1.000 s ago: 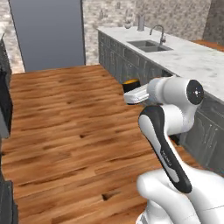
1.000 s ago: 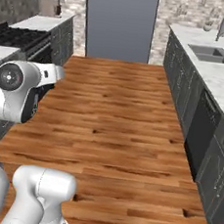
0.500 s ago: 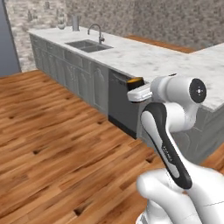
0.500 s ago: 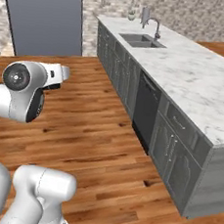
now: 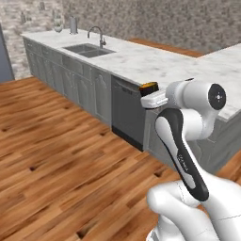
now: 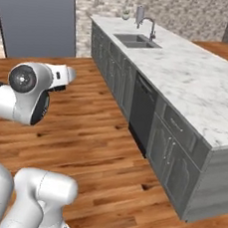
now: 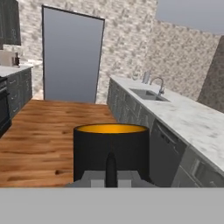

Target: Pick the cup of tea, navigate to the dining table, and place it on the saucer.

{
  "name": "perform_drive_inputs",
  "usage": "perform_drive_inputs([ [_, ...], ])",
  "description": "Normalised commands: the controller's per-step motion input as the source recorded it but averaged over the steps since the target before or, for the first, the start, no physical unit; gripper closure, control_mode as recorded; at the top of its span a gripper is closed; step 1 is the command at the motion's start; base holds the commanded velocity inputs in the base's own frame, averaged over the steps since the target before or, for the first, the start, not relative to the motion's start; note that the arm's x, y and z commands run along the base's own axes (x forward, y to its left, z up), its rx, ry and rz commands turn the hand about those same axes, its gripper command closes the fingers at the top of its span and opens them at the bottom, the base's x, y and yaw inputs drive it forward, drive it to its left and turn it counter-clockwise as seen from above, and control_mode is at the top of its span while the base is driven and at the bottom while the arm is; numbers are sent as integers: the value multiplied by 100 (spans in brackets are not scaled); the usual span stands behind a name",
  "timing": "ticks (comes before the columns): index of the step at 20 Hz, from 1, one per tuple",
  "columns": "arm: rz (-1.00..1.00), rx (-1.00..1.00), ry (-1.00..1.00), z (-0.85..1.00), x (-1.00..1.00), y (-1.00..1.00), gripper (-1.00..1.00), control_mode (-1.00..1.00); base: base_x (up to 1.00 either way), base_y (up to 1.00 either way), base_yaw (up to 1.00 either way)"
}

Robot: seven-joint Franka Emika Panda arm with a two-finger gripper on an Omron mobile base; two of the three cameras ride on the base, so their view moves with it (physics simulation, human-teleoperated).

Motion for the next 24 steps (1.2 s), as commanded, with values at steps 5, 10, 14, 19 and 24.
perform_drive_inputs([
  [5, 0, 0, 0, 0, 0, 0, 100, 100, 92, -5, -4],
  [10, 0, 0, 0, 0, 0, 0, 100, 100, 22, -14, -38],
  [14, 0, 0, 0, 0, 0, 0, 100, 100, 0, -8, -61],
  [19, 0, 0, 0, 0, 0, 0, 100, 100, -8, 0, -60],
  [24, 0, 0, 0, 0, 0, 0, 100, 100, -15, 0, -38],
])
